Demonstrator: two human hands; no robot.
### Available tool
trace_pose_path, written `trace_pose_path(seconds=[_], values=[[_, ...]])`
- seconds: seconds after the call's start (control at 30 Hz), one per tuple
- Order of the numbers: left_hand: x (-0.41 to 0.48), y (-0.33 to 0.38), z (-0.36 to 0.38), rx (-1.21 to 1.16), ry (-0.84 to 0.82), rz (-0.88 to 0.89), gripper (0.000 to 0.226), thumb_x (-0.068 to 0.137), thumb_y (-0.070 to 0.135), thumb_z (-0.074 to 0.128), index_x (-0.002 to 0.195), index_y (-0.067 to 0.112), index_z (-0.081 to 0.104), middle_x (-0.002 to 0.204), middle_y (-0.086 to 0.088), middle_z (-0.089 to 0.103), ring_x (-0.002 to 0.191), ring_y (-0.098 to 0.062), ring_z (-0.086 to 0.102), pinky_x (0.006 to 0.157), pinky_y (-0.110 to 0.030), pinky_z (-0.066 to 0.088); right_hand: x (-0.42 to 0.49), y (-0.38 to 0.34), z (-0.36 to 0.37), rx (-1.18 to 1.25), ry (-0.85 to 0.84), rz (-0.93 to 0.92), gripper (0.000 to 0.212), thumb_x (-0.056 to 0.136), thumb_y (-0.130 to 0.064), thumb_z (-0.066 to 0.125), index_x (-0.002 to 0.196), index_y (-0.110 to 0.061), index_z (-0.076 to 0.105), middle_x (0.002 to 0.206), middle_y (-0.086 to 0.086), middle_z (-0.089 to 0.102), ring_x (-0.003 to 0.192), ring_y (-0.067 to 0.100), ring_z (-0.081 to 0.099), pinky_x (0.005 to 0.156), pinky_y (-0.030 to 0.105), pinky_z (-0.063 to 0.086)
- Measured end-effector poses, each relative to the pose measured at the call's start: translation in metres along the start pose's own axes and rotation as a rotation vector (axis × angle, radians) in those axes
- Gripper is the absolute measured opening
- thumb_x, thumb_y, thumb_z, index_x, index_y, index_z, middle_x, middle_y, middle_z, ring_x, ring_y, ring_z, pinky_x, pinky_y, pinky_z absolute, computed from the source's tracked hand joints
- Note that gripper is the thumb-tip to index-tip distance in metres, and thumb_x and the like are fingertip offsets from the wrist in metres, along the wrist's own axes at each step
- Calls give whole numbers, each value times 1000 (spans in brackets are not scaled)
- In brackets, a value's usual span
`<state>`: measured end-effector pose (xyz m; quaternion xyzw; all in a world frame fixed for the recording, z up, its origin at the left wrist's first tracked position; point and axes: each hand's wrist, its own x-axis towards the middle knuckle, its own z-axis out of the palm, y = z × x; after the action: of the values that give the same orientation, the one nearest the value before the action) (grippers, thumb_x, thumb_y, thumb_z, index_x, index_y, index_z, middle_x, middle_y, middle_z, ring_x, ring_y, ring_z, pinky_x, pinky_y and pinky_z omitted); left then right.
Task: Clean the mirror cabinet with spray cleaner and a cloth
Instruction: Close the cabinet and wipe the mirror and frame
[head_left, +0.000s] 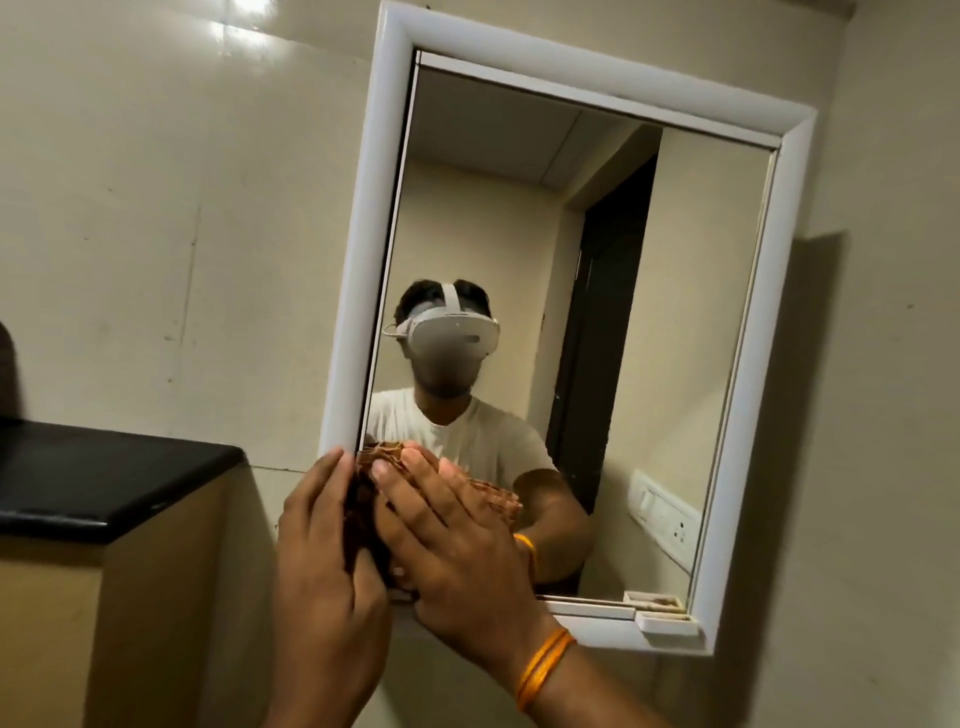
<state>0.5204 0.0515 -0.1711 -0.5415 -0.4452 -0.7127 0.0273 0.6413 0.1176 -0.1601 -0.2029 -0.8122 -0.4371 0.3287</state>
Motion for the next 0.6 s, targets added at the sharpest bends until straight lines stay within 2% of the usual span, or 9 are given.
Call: trace_pose_path(seconds=[0.1, 0.2, 0.27, 0.33, 0.43, 0.53, 0.6], values=[[-10, 2, 6, 21, -25, 34, 68, 81, 7, 41, 146, 25, 37, 148, 11, 31, 132, -1, 30, 102, -21, 30, 7, 25, -18, -34, 42, 63, 57, 94, -17, 52, 149, -14, 38, 158, 8, 29, 149, 28, 18, 118, 48, 25], [-14, 9, 9, -13, -51, 27, 73, 84, -14, 48, 146, 22, 39, 148, 13, 31, 133, -4, 31, 104, -33, 38, 14, 72, -42, -80, 119, 254, 71, 86, -15, 61, 151, -16, 31, 159, 9, 28, 150, 27, 16, 118, 50, 24], [-15, 11, 10, 3, -74, 25, 77, 82, -18, 50, 147, 22, 39, 148, 11, 31, 132, -4, 32, 104, -33, 37, 13, 107, -57, -78, 220, 411, 74, 84, -17, 65, 150, -16, 31, 158, 9, 29, 149, 26, 17, 117, 51, 28], [-15, 9, 9, 12, -83, 32, 77, 82, -18, 50, 147, 22, 39, 148, 11, 31, 130, -1, 30, 103, -34, 37, 5, 133, -69, -81, 331, 570, 72, 82, -15, 63, 148, -12, 36, 157, 9, 30, 148, 26, 20, 118, 46, 28], [-17, 7, 11, 20, -85, 52, 78, 80, -21, 51, 146, 19, 40, 148, 8, 33, 128, 0, 30, 101, -34, 37, -22, 146, -79, -67, 504, 789, 64, 82, -10, 51, 145, -7, 41, 154, 11, 33, 146, 27, 26, 120, 39, 26], [-23, 7, 16, -15, -86, 43, 79, 78, -24, 49, 145, 16, 42, 147, 9, 35, 131, -5, 33, 103, -38, 40, -51, 128, -72, -54, 571, 914, 56, 87, -10, 43, 143, -4, 42, 155, 12, 31, 146, 27, 25, 120, 33, 23], [-27, 6, 20, -26, -96, 30, 78, 79, -23, 49, 145, 17, 42, 146, 13, 35, 132, -6, 34, 104, -43, 42, -66, 106, -60, -39, 599, 958, 52, 88, -3, 47, 140, 0, 44, 154, 14, 32, 146, 27, 25, 121, 31, 22]])
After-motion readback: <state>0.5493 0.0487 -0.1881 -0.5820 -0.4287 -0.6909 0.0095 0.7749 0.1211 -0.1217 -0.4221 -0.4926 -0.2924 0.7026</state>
